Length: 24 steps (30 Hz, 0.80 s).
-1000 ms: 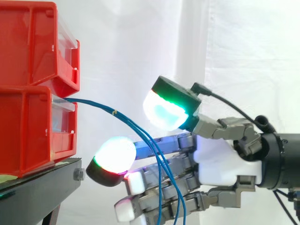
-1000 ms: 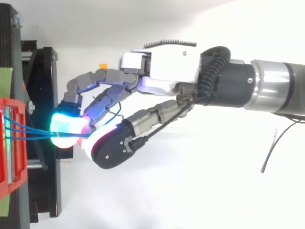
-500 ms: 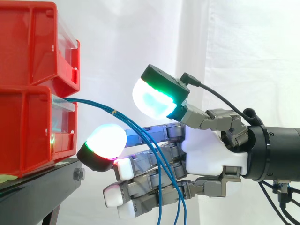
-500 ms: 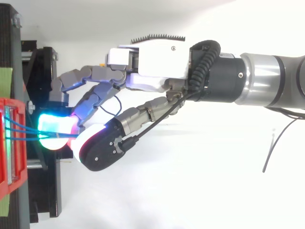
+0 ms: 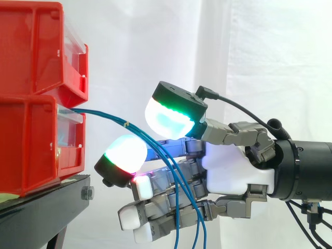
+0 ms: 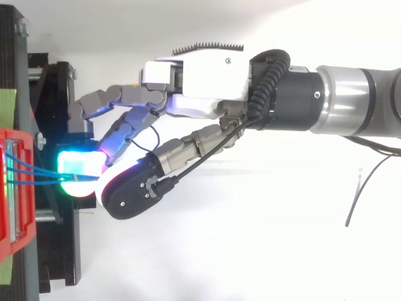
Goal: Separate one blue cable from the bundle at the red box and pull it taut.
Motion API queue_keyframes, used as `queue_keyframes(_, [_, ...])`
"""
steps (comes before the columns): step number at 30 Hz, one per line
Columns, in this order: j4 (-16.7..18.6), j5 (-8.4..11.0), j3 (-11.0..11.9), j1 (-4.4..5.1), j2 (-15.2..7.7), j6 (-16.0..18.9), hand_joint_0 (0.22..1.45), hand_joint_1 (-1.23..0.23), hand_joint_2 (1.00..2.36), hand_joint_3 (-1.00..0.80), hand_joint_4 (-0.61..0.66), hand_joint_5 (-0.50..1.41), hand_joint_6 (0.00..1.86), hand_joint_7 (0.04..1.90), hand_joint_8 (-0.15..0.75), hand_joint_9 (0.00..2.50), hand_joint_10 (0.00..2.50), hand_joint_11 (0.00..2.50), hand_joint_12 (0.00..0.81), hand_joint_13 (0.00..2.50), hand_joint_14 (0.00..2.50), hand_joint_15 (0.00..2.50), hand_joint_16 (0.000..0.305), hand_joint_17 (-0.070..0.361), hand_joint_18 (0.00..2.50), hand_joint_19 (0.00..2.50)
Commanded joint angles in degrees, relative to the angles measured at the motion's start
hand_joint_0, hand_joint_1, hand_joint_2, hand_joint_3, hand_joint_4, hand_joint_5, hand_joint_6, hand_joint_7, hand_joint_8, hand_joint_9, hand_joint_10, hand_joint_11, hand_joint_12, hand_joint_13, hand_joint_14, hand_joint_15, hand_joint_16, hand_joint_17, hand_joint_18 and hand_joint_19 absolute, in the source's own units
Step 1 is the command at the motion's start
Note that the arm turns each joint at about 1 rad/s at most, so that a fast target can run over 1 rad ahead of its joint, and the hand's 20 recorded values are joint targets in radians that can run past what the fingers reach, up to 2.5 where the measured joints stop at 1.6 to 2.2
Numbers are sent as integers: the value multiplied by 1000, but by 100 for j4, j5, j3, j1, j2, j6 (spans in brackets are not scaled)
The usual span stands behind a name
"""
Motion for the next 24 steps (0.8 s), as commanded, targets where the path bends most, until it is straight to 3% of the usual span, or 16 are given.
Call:
queue_keyframes(1, [5, -89, -1, -40, 7, 5, 617, -645, 1010, -347, 54, -118, 512, 1236, 256, 871, 17, 760, 308, 696, 18, 518, 39, 88, 449, 584])
queue_keyframes(7, [5, -194, 34, -93, 7, 5, 614, -642, 1010, -344, 42, -123, 538, 1213, 256, 876, 19, 768, 309, 700, 20, 518, 40, 89, 452, 592])
queue_keyframes(17, [-4, -238, 69, -102, -2, -13, 628, -652, 1013, -288, 21, -147, 646, 1103, 256, 880, 19, 777, 309, 711, 19, 531, 40, 89, 458, 590])
queue_keyframes(24, [-13, -229, 113, -93, 7, -13, 624, -666, 1016, -203, 50, -203, 823, 880, 256, 873, 19, 850, 312, 715, 18, 540, 40, 90, 467, 599])
